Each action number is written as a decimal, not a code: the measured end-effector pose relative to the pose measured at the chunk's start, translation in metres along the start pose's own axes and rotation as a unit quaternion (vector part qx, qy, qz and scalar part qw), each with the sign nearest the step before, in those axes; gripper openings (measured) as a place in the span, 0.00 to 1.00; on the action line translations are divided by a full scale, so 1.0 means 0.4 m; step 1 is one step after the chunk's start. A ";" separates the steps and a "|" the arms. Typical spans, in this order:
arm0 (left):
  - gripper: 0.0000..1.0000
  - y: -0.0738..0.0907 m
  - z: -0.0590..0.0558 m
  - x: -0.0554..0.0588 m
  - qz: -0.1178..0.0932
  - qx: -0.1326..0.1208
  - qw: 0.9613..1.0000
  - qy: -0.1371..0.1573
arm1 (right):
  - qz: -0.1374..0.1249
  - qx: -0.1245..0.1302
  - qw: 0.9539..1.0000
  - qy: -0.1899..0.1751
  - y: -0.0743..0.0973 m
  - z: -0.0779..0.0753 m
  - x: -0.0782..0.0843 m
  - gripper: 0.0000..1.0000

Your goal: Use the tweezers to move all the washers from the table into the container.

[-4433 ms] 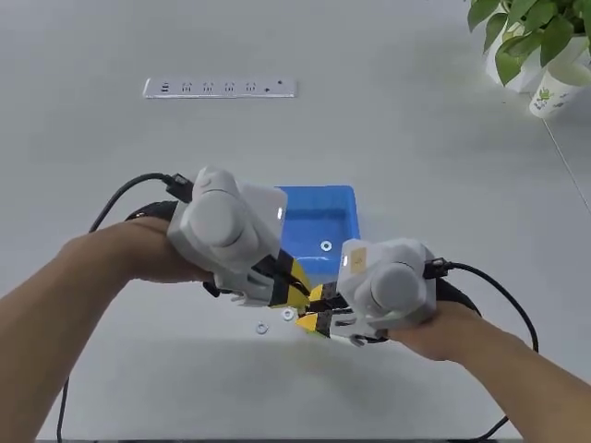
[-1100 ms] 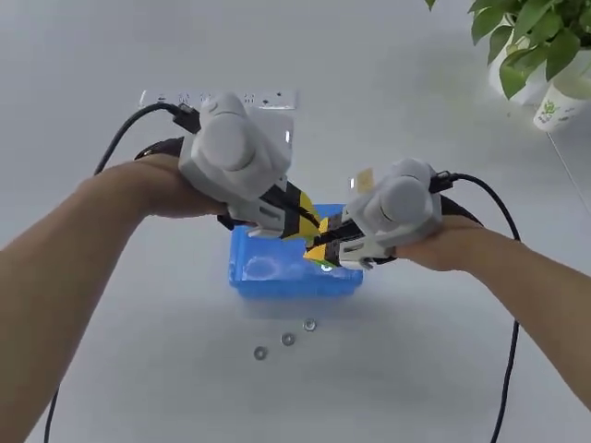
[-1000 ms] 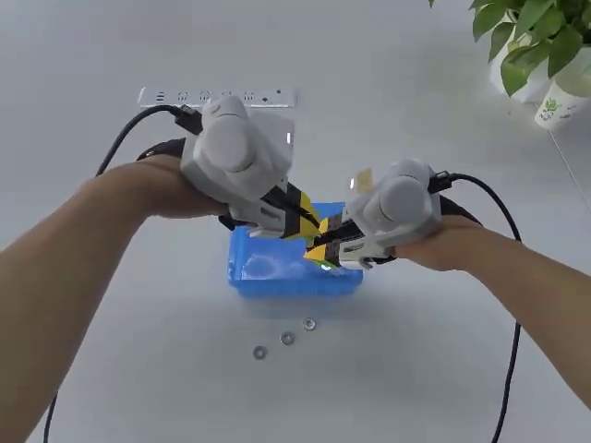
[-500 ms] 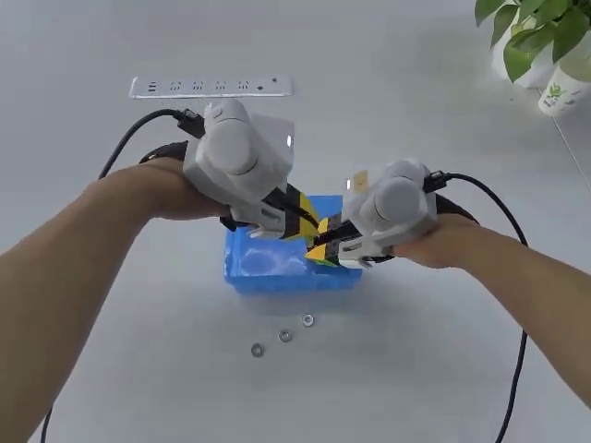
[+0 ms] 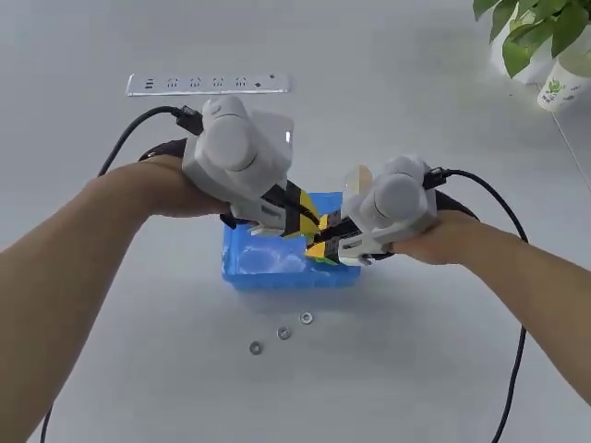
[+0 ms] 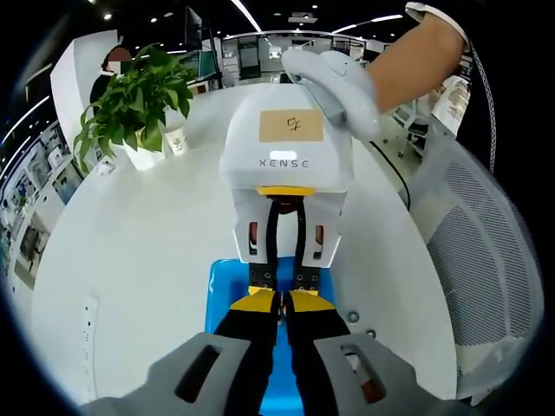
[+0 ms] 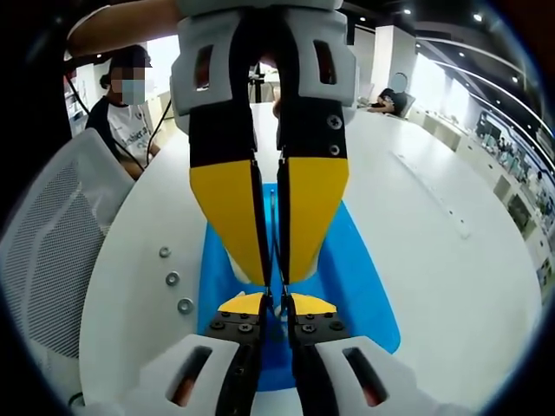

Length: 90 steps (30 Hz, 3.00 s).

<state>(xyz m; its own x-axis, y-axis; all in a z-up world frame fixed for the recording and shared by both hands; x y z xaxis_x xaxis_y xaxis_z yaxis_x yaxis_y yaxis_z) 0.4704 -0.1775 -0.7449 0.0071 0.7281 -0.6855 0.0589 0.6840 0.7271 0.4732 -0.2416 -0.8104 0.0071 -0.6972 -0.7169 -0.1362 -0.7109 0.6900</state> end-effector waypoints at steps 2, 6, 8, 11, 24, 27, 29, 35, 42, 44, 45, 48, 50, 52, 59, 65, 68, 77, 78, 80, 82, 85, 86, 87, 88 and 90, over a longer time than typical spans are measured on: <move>0.07 0.001 -0.002 0.000 0.001 0.001 1.000 -0.001 | 0.001 0.000 1.000 0.001 0.001 0.001 -0.001 0.11; 0.07 0.004 -0.005 -0.002 0.001 0.002 1.000 -0.002 | 0.000 0.001 1.000 0.002 0.005 0.004 -0.003 0.11; 0.07 0.006 -0.006 -0.004 0.001 0.001 1.000 -0.002 | 0.000 0.002 1.000 0.004 0.007 0.004 -0.005 0.11; 0.07 0.010 -0.008 -0.006 0.001 0.000 1.000 -0.003 | -0.001 0.003 1.000 0.005 0.010 0.005 -0.009 0.11; 0.07 0.036 -0.022 -0.027 0.000 -0.001 1.000 -0.008 | -0.010 0.009 1.000 0.007 0.031 0.013 -0.032 0.11; 0.07 0.043 -0.027 -0.031 -0.001 -0.003 1.000 -0.009 | -0.012 0.011 1.000 0.008 0.037 0.017 -0.039 0.11; 0.07 0.049 -0.031 -0.036 -0.003 -0.003 1.000 -0.008 | -0.013 0.012 1.000 0.009 0.043 0.020 -0.046 0.11; 0.07 0.066 -0.045 -0.049 -0.003 -0.004 1.000 -0.011 | -0.018 0.017 1.000 0.012 0.058 0.031 -0.063 0.11; 0.07 0.091 -0.060 -0.069 -0.010 -0.005 1.000 -0.009 | -0.030 0.027 0.999 0.010 0.079 0.043 -0.088 0.11; 0.07 0.096 -0.066 -0.072 -0.011 -0.004 1.000 -0.008 | -0.033 0.027 0.999 0.009 0.082 0.048 -0.093 0.11; 0.07 0.098 -0.068 -0.072 -0.011 -0.004 1.000 -0.008 | -0.033 0.028 0.999 0.011 0.083 0.051 -0.095 0.11; 0.07 0.103 -0.080 -0.076 -0.010 -0.003 1.000 -0.008 | -0.034 0.027 0.999 0.012 0.087 0.061 -0.101 0.11; 0.07 0.106 -0.087 -0.078 -0.009 -0.003 1.000 -0.008 | -0.034 0.028 0.999 0.013 0.090 0.067 -0.104 0.11; 0.07 0.108 -0.093 -0.080 -0.008 -0.003 1.000 -0.007 | -0.035 0.027 0.999 0.013 0.094 0.075 -0.107 0.11; 0.07 0.107 -0.122 -0.079 -0.005 0.003 1.000 -0.006 | -0.037 0.024 0.999 0.010 0.099 0.105 -0.106 0.11; 0.07 0.104 -0.139 -0.077 -0.006 0.005 1.000 -0.004 | -0.035 0.021 0.999 0.010 0.101 0.130 -0.103 0.11; 0.07 0.102 -0.146 -0.075 -0.007 0.007 1.000 -0.002 | -0.036 0.020 0.999 0.008 0.101 0.140 -0.102 0.11; 0.07 0.087 -0.173 -0.066 -0.009 0.013 1.000 0.001 | -0.036 0.015 0.999 0.003 0.094 0.174 -0.092 0.11; 0.07 0.085 -0.175 -0.066 -0.009 0.014 1.000 0.002 | -0.036 0.015 0.999 0.003 0.094 0.176 -0.091 0.11; 0.07 0.083 -0.180 -0.063 -0.008 0.015 1.000 0.002 | -0.035 0.014 0.999 0.001 0.093 0.180 -0.088 0.11; 0.07 0.081 -0.184 -0.060 -0.008 0.016 1.000 0.004 | -0.036 0.014 0.999 0.000 0.092 0.184 -0.084 0.11; 0.07 0.077 -0.192 -0.055 -0.007 0.017 1.000 0.005 | -0.035 0.013 0.999 0.000 0.090 0.191 -0.080 0.11; 0.07 0.075 -0.196 -0.053 -0.007 0.018 1.000 0.005 | -0.034 0.014 0.999 0.000 0.089 0.194 -0.077 0.11; 0.07 0.073 -0.198 -0.051 -0.007 0.018 1.000 0.005 | -0.033 0.013 0.999 -0.001 0.088 0.196 -0.075 0.11; 0.07 0.072 -0.200 -0.050 -0.008 0.019 1.000 0.006 | -0.033 0.012 0.999 -0.001 0.087 0.198 -0.074 0.11; 0.07 0.067 -0.204 -0.047 -0.006 0.021 1.000 0.007 | -0.029 0.012 0.999 0.000 0.084 0.203 -0.070 0.11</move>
<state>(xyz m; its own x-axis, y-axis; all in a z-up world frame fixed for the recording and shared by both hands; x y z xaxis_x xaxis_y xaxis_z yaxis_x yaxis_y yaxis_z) 0.3904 -0.1691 -0.7097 -0.0075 0.7204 -0.6935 0.1001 0.6906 0.7163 0.3881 -0.2386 -0.7752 0.0164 -0.6546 -0.7558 -0.1600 -0.7478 0.6443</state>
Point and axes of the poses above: the centre of the closed fingertips' face, and the gripper's own axes: y roughly backward along the fingers, z roughly to its left, x roughly out of its underside, the point moved 7 cm from there along y, roughly backward along the fingers, and after that the axes turned 6 degrees about x, right-handed, at the moved point
